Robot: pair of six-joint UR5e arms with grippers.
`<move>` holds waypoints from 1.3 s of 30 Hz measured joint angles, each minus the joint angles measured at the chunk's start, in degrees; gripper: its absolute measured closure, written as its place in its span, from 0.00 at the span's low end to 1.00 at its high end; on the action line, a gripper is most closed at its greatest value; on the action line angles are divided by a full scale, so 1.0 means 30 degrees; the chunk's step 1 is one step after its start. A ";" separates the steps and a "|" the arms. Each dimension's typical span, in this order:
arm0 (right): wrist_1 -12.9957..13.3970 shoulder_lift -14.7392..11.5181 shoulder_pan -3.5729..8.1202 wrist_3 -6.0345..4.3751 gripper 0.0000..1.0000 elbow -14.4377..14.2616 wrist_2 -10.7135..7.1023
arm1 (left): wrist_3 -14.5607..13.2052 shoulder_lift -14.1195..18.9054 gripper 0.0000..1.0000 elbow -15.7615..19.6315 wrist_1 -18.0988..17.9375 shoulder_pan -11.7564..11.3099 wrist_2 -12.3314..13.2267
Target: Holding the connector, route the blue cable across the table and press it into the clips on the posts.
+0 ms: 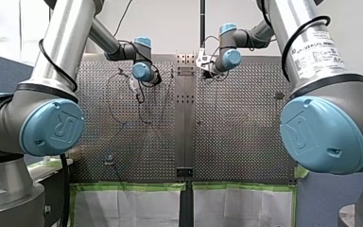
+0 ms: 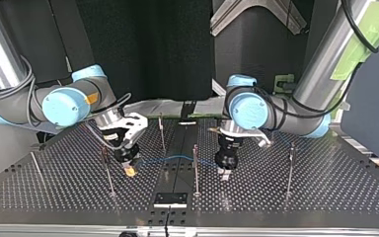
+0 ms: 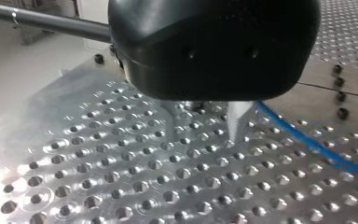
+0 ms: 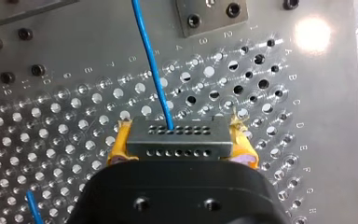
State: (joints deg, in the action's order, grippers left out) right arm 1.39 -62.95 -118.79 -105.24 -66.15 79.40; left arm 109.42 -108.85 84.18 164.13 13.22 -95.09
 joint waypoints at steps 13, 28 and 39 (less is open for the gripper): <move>-0.0113 -0.0295 -0.0112 0.0036 1.00 0.0000 0.0020 | -0.0678 0.0948 0.00 0.0944 0.1914 0.0506 -0.0340; -0.0289 -0.0554 -0.0144 0.0035 1.00 -0.0001 0.0021 | -0.0630 0.3359 0.00 0.3216 0.2640 0.1368 -0.0388; -0.0999 -0.1206 -0.0003 0.0037 1.00 -0.0204 0.0150 | -0.0922 0.5080 0.00 0.3314 0.2472 0.2610 -0.0806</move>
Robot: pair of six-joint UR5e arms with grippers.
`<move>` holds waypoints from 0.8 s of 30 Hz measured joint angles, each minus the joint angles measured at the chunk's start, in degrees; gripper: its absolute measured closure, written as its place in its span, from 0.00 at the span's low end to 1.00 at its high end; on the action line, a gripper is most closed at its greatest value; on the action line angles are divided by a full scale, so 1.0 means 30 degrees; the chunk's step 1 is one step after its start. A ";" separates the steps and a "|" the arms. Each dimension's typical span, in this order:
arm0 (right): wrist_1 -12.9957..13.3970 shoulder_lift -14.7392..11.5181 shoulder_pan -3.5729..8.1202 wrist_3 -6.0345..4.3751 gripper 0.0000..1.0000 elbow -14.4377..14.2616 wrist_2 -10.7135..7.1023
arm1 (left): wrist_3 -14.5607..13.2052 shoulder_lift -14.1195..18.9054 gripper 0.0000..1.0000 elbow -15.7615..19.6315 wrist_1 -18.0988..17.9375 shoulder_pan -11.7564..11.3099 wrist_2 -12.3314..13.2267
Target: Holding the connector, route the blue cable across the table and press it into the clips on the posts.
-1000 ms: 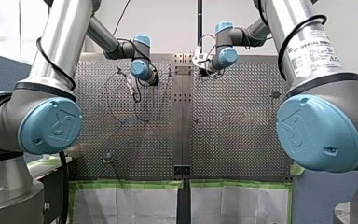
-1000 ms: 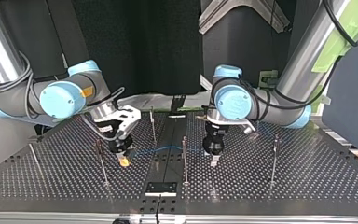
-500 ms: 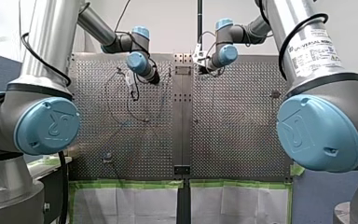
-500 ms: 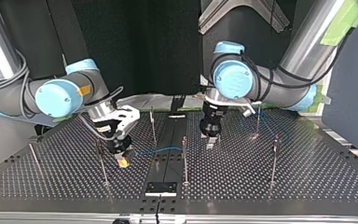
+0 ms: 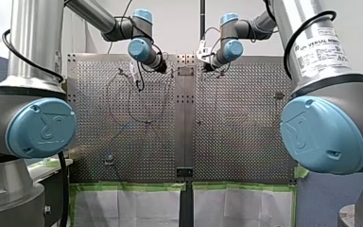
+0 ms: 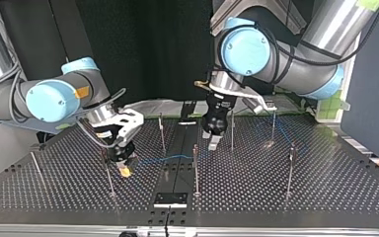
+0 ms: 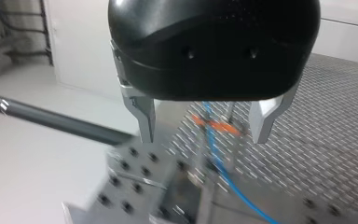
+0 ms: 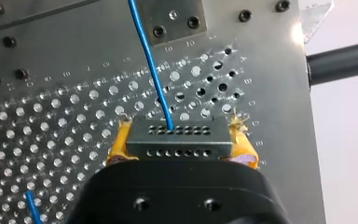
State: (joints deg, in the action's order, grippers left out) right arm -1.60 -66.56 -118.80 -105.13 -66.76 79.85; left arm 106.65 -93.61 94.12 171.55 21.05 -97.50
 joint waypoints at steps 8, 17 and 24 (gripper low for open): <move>-0.0074 -0.0185 0.0063 0.0000 1.00 -0.0254 0.0209 | -0.0018 -0.0163 0.00 -0.0982 -0.0213 0.1328 -0.1265; -0.0049 -0.0184 0.0161 -0.0001 1.00 -0.0352 0.0250 | -0.0153 -0.1670 0.00 -0.2519 0.0175 0.2874 -0.2766; -0.0047 -0.0184 0.0201 0.0000 1.00 -0.0369 0.0251 | -0.0206 -0.2778 0.00 -0.3626 0.0406 0.3984 -0.3435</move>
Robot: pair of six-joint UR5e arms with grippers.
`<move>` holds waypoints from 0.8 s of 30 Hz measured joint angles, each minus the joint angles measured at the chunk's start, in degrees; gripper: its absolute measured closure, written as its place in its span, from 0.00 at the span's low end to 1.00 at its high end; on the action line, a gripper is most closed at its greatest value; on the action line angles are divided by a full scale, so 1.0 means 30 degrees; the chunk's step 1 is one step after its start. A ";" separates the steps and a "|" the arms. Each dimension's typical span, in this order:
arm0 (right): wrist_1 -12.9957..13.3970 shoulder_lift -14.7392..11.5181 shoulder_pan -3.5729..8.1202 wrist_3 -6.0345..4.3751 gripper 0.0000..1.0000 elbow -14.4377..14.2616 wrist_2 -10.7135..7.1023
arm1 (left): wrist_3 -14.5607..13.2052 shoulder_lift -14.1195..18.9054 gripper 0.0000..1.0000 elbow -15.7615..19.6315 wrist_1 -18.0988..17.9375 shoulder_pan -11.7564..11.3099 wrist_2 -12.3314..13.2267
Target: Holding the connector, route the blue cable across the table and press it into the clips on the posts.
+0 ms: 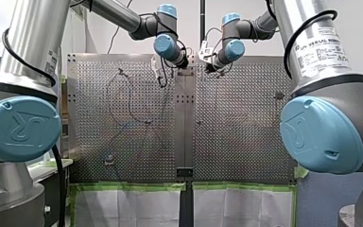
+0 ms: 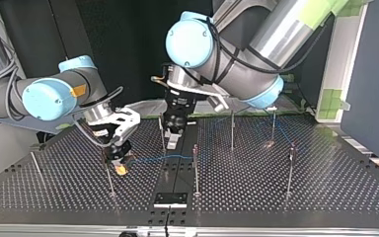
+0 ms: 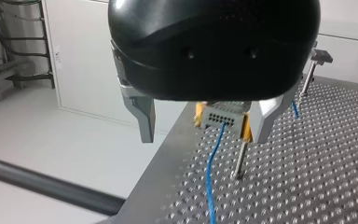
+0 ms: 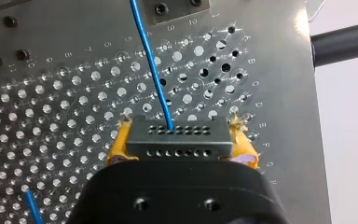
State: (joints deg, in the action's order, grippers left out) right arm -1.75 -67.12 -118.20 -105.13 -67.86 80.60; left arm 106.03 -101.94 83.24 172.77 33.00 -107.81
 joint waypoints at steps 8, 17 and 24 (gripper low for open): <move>-0.0001 0.0000 0.0007 0.0000 1.00 -0.0012 0.0000 | -0.0197 -0.1361 0.00 -0.1365 0.0490 0.1247 -0.1004; 0.0021 0.0001 0.0007 -0.0001 1.00 -0.0005 0.0018 | -0.0366 -0.2207 0.00 -0.2309 0.0480 0.0749 -0.2142; 0.0028 0.0000 0.0002 0.0000 1.00 -0.0003 0.0028 | -0.0431 -0.2273 0.00 -0.2411 0.0150 0.0071 -0.2067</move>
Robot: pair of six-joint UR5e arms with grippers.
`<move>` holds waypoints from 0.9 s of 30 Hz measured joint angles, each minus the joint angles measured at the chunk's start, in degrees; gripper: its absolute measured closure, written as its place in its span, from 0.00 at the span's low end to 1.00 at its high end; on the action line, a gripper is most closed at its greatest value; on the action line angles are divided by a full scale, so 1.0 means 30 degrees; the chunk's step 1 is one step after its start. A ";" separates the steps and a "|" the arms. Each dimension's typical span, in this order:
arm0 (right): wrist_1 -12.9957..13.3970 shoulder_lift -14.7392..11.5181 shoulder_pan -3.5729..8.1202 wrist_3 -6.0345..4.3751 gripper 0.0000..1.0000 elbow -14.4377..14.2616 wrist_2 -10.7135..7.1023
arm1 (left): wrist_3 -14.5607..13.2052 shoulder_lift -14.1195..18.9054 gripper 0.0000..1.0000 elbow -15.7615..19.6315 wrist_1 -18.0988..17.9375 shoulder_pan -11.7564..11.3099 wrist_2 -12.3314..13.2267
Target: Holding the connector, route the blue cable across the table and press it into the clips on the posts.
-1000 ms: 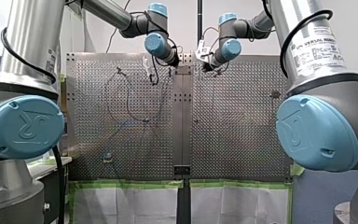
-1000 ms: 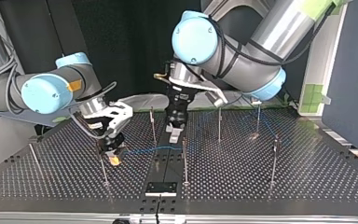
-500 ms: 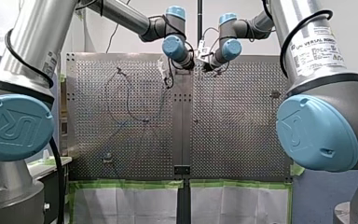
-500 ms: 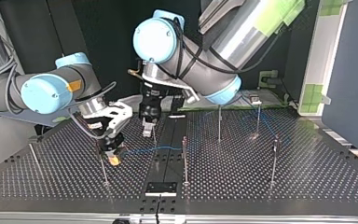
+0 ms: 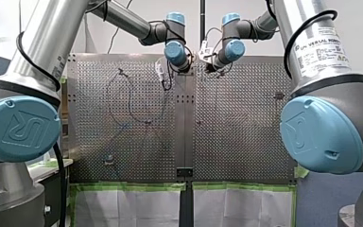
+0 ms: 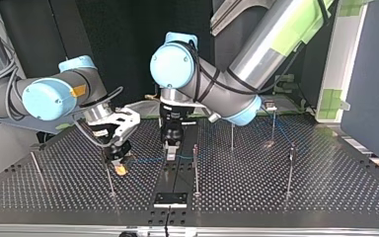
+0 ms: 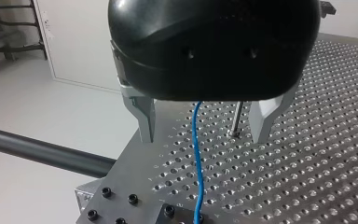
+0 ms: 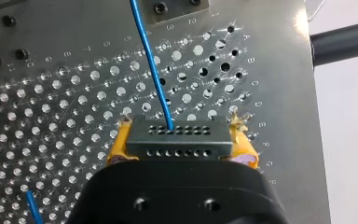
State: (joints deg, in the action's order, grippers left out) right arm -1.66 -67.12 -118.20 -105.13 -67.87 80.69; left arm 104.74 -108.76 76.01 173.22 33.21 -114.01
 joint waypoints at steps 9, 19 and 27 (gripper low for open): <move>0.0000 0.0000 0.0003 0.0000 1.00 0.0006 -0.0005 | -0.0013 -0.0962 0.00 -0.1008 0.0188 0.0027 0.0318; -0.0004 0.0002 0.0006 0.0000 1.00 0.0002 -0.0010 | 0.0017 -0.1984 0.00 -0.2684 0.0611 -0.0312 0.0103; 0.0000 0.0002 0.0005 0.0005 1.00 -0.0003 0.0001 | -0.0043 -0.2620 0.00 -0.4063 0.0925 -0.0287 0.0131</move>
State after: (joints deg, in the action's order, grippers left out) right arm -1.66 -67.11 -118.18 -105.12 -67.88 80.69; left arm 104.61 -116.62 63.82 175.99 32.35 -113.62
